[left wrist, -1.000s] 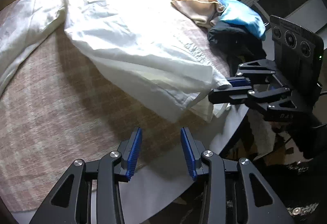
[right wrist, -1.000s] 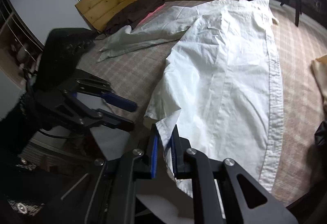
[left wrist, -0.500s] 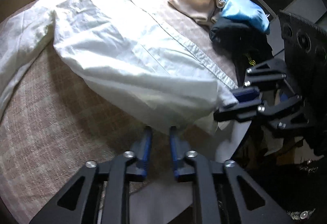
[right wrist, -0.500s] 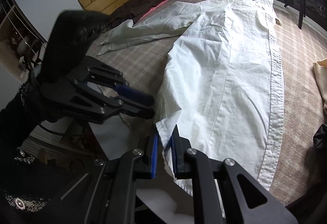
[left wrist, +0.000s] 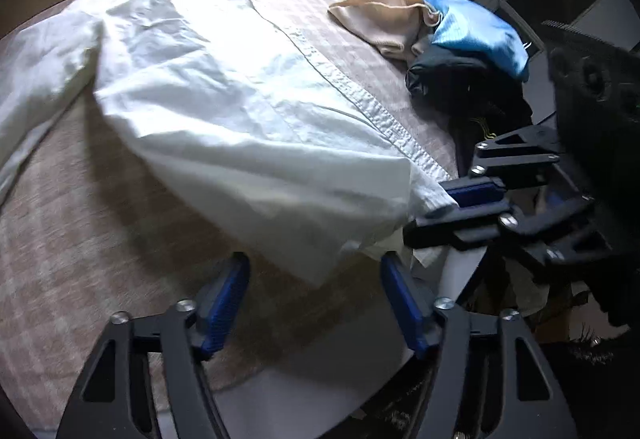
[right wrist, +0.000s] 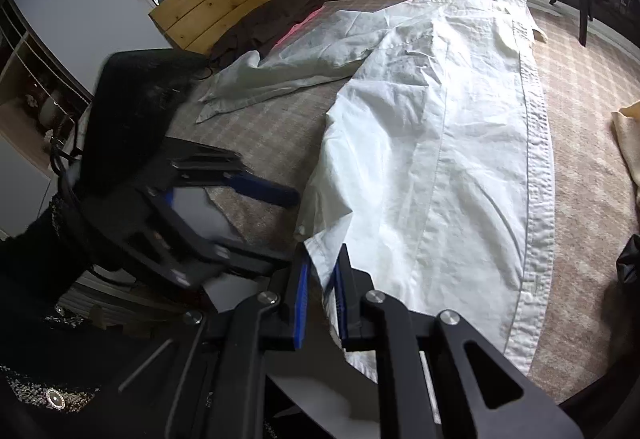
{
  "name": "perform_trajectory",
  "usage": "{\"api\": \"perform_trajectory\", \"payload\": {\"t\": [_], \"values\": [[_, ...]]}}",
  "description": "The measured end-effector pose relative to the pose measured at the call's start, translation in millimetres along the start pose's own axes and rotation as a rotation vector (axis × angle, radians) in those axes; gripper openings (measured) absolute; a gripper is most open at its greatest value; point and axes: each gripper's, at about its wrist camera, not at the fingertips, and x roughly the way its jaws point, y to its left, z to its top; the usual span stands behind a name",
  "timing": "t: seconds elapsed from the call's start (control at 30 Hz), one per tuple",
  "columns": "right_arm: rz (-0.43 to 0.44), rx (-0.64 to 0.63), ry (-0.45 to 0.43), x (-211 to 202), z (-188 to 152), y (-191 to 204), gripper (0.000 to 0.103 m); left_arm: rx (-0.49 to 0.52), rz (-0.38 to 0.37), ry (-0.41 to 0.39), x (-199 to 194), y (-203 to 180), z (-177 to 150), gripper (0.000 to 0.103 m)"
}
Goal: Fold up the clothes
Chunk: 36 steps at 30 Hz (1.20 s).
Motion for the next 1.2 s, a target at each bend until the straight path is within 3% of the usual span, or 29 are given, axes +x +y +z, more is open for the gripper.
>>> {"api": "perform_trajectory", "payload": {"t": [0.03,0.07,0.1,0.13,0.37,0.53,0.67,0.97,1.2], "values": [[-0.002,-0.005,-0.001,0,1,1,0.012,0.003,0.012,0.002,3,0,1,0.031],[-0.005,-0.006,-0.002,0,1,2,0.012,0.006,0.024,0.004,7,1,3,0.022],[-0.008,-0.007,-0.002,-1,1,2,0.012,-0.008,0.023,0.004,8,5,4,0.007],[-0.011,-0.008,-0.003,-1,2,3,0.012,-0.019,0.016,-0.006,6,8,3,0.001],[-0.013,0.005,-0.043,-4,2,2,0.010,0.048,0.108,-0.053,-34,7,-8,0.001],[0.027,0.034,-0.126,-25,11,4,0.008,0.132,0.192,-0.007,-45,0,-28,0.001],[0.051,0.059,-0.222,-49,24,6,0.007,0.117,0.200,0.018,-41,10,-39,0.001],[0.071,0.170,-0.299,-59,30,-5,0.006,0.079,0.204,0.048,-38,30,-57,0.000],[0.025,0.168,-0.365,-86,44,-10,0.006,0.008,0.175,-0.026,-67,52,-40,0.000]]}}
